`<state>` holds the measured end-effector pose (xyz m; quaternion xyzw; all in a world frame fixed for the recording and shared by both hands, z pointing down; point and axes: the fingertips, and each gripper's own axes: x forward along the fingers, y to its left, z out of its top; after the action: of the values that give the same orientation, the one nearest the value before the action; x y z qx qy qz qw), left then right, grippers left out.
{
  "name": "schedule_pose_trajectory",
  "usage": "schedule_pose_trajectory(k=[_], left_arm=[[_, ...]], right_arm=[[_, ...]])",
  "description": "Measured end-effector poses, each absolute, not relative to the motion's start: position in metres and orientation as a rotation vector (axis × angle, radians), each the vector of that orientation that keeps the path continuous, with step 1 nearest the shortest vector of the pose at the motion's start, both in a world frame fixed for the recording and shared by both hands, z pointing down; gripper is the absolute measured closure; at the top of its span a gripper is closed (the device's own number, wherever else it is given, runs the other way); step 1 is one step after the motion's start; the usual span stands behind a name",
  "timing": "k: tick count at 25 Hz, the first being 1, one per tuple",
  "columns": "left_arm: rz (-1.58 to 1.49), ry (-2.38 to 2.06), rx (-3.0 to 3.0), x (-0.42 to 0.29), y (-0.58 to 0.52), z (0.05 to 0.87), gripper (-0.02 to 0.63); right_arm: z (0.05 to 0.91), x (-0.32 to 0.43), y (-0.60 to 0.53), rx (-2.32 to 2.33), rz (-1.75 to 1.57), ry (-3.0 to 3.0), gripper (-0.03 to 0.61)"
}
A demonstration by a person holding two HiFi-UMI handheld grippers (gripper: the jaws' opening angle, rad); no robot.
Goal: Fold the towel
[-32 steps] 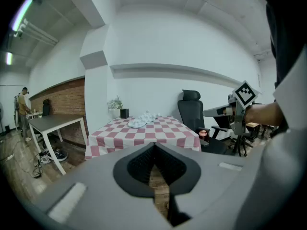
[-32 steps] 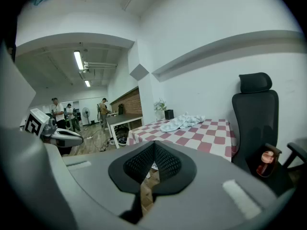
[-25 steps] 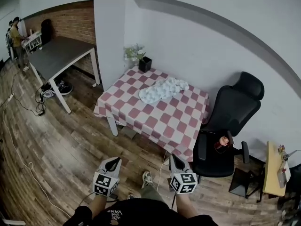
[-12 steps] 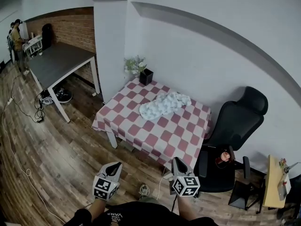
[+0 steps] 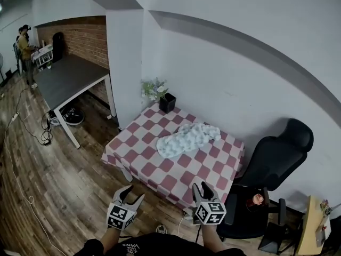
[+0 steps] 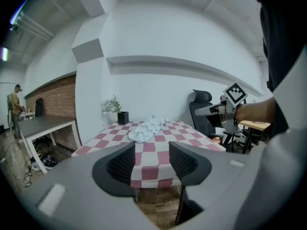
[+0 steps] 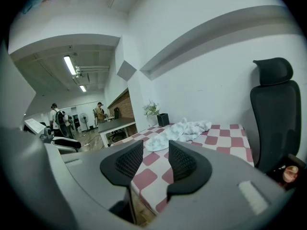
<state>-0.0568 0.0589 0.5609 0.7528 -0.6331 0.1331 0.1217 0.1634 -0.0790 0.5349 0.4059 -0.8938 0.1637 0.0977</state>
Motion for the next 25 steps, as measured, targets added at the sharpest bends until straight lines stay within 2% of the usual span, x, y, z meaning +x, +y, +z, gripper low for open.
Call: schedule_pose_trajectory(k=[12,25], left_arm=[[0.426,-1.842,2.18,-0.082,-0.008,0.572,0.41],[0.502,-1.453,2.5,-0.144,-0.107,0.569,0.41]], right_arm=[[0.544,0.142,-0.143,1.225,0.536,-2.631,0.42],[0.532,0.1,-0.165,1.654,0.603,-2.458,0.42]])
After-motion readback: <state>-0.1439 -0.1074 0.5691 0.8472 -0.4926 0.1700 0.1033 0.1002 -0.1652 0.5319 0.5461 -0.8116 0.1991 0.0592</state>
